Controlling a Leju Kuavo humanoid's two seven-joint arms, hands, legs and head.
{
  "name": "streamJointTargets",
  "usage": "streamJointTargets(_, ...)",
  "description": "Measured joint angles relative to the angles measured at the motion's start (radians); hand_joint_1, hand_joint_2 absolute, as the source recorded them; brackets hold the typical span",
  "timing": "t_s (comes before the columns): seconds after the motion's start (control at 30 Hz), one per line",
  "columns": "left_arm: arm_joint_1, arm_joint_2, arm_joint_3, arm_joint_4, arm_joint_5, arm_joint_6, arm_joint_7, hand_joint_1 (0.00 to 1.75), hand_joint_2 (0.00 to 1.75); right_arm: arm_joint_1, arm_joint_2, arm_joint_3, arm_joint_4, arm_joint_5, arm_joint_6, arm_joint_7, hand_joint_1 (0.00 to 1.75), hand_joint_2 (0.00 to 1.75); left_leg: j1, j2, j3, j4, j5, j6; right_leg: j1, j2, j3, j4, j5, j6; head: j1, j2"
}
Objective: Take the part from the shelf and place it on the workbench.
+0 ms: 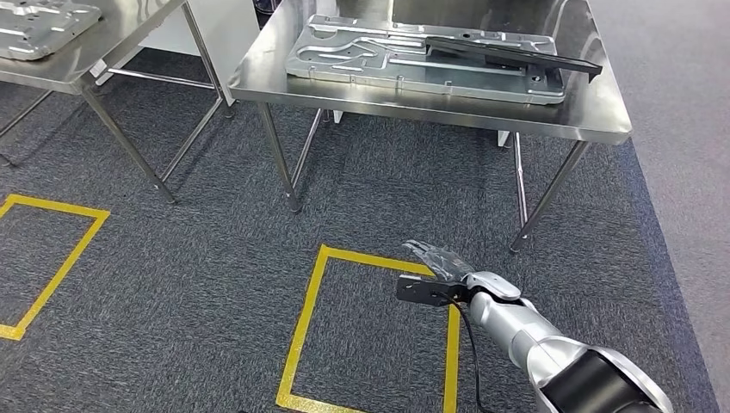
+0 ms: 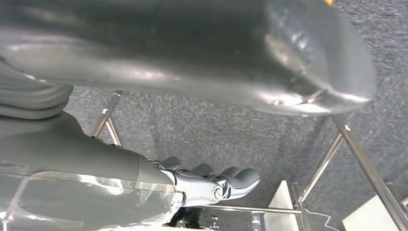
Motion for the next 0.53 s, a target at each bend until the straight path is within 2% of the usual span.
streamJointTargets(0.03, 0.001, 0.0, 0.0, 0.0, 0.0, -0.001, 0.001, 0.0, 0.0, 0.001, -0.001, 0.0, 0.0, 0.001, 0.0, 0.0, 0.0, 0.0, -0.002, 0.0, 0.036, -0.047, 0.022, 0.007, 0.004, 0.0, -0.005, 0.004, 0.002, 0.0, 0.0, 0.0)
streamJointTargets(0.1, -0.001, 0.002, 0.0, 0.0, 0.0, -0.004, 0.002, 0.0, 0.0, 0.001, -0.002, -0.001, 0.0, 0.002, 0.0, -0.001, 0.0, 0.0, -0.01, 0.0, 0.126, -0.185, 0.061, 0.03, 0.011, 0.0, -0.013, 0.012, 0.005, 0.001, 0.0, 0.0)
streamJointTargets(0.13, -0.002, 0.003, 0.0, 0.0, 0.0, -0.004, 0.003, 0.0, 0.0, 0.001, -0.003, -0.001, 0.0, 0.002, 0.0, -0.001, 0.0, 0.0, -0.014, 0.0, 0.156, -0.237, 0.071, 0.038, 0.011, -0.001, -0.017, 0.014, 0.007, 0.005, 0.0, 0.0)
streamJointTargets(0.17, -0.003, 0.003, 0.0, 0.0, 0.0, -0.005, 0.003, 0.0, 0.0, 0.002, -0.004, -0.001, 0.0, 0.003, 0.0, -0.002, 0.0, 0.0, -0.018, 0.0, 0.17, -0.265, 0.073, 0.043, 0.011, -0.002, -0.021, 0.015, 0.011, 0.011, 0.0, 0.0)
streamJointTargets(0.23, -0.002, 0.004, 0.0, 0.0, 0.0, -0.007, 0.003, 0.0, 0.0, 0.003, -0.005, -0.001, 0.0, 0.004, 0.0, -0.002, 0.0, 0.0, -0.02, -0.001, 0.17, -0.282, 0.081, 0.047, 0.008, -0.004, -0.028, 0.014, 0.019, 0.025, 0.0, 0.0)
streamJointTargets(0.27, -0.001, 0.004, 0.0, 0.0, 0.0, -0.009, 0.003, 0.0, 0.0, 0.003, -0.005, -0.001, 0.0, 0.004, 0.0, -0.002, 0.0, 0.0, -0.019, 0.001, 0.168, -0.29, 0.089, 0.05, 0.007, -0.003, -0.031, 0.016, 0.015, 0.031, 0.0, 0.0)
streamJointTargets(0.3, -0.002, 0.004, 0.0, 0.0, 0.001, -0.01, 0.003, 0.0, 0.0, 0.002, -0.004, -0.002, 0.0, 0.005, 0.0, -0.002, 0.0, 0.0, -0.016, 0.003, 0.164, -0.298, 0.097, 0.054, 0.006, -0.002, -0.037, 0.028, -0.001, 0.036, 0.0, 0.0)
streamJointTargets(0.33, -0.003, 0.004, 0.0, 0.0, 0.001, -0.011, 0.003, 0.0, 0.0, 0.002, -0.003, -0.002, 0.0, 0.005, 0.001, -0.002, 0.0, 0.0, -0.013, 0.005, 0.159, -0.305, 0.107, 0.057, 0.005, -0.001, -0.048, 0.058, -0.032, 0.041, 0.0, 0.0)
streamJointTargets(0.37, -0.004, 0.004, 0.0, 0.0, 0.001, -0.011, 0.003, 0.0, 0.0, 0.002, -0.001, -0.003, 0.0, 0.006, 0.001, -0.002, 0.0, 0.0, -0.012, 0.006, 0.151, -0.308, 0.116, 0.059, 0.003, -0.001, -0.066, 0.108, -0.075, 0.045, 0.0, 0.0)
streamJointTargets(0.4, -0.005, 0.004, 0.0, 0.0, 0.001, -0.011, 0.003, 0.0, 0.0, 0.002, 0.002, -0.003, 0.0, 0.007, 0.002, -0.002, 0.0, 0.0, -0.013, 0.006, 0.14, -0.308, 0.124, 0.061, 0.001, -0.001, -0.087, 0.173, -0.118, 0.05, 0.0, 0.0)
streamJointTargets(0.43, -0.005, 0.003, 0.0, 0.0, 0.001, -0.011, 0.003, 0.0, 0.0, 0.003, 0.005, -0.004, 0.001, 0.009, 0.002, -0.001, 0.0, 0.0, -0.013, 0.006, 0.128, -0.307, 0.133, 0.06, -0.001, -0.001, -0.106, 0.234, -0.149, 0.055, 0.0, 0.0)
streamJointTargets(0.47, -0.005, 0.003, 0.0, 0.0, 0.0, -0.011, 0.003, 0.0, 0.0, 0.005, 0.008, -0.006, 0.002, 0.01, 0.002, -0.001, 0.0, 0.0, -0.013, 0.006, 0.114, -0.306, 0.142, 0.059, -0.004, -0.001, -0.113, 0.275, -0.161, 0.059, 0.0, 0.0)
streamJointTargets(0.53, -0.004, 0.003, 0.0, 0.0, 0.0, -0.01, 0.003, 0.0, 0.0, 0.006, 0.01, -0.008, 0.002, 0.012, 0.003, -0.001, 0.0, 0.0, -0.011, 0.007, 0.094, -0.303, 0.155, 0.055, -0.008, -0.001, -0.1, 0.283, -0.14, 0.065, 0.0, 0.0)
